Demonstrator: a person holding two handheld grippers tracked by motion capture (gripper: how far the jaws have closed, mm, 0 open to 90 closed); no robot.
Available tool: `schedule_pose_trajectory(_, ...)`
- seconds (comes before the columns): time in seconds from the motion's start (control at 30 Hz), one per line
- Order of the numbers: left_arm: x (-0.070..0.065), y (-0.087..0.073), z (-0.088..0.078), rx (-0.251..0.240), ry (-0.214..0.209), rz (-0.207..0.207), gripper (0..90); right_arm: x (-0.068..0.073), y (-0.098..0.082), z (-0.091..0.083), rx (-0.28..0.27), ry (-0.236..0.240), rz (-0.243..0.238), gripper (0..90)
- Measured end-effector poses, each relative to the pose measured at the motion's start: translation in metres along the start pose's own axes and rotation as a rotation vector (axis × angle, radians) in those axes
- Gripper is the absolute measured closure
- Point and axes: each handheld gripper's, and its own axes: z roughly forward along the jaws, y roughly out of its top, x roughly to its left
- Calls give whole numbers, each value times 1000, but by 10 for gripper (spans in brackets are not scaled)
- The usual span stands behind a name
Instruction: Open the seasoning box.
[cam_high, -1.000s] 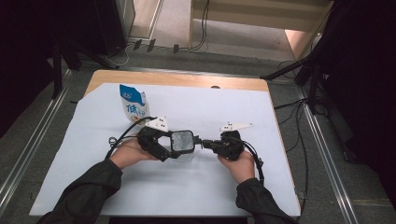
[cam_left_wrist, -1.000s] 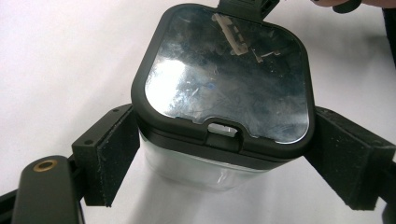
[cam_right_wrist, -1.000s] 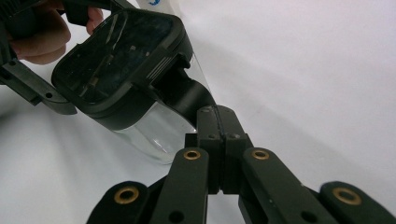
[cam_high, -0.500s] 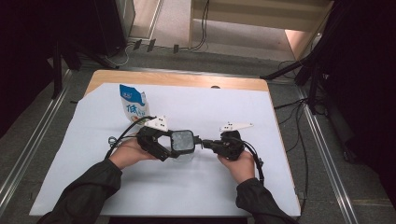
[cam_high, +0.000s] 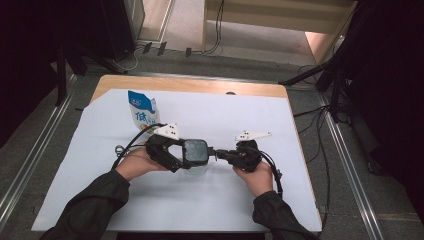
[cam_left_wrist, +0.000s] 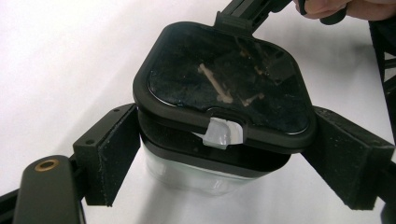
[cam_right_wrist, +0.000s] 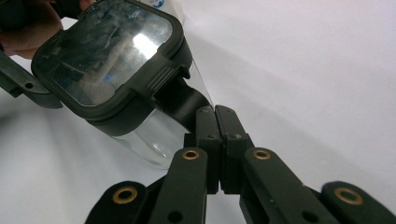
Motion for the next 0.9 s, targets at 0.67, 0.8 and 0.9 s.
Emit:
schedule_pose_trajectory(0.67,-5,13,-13,-13,-21,-23,170,0,0,0,-4,13,7,900)
schedule_pose_trajectory(0.8,-10,18,-19,-36,-50,-4,325,0,0,-1,-5,14,6,900)
schedule_pose_trajectory(0.9,-11,18,-20,-41,-60,8,412,-1,1,-2,-6,17,5,900)
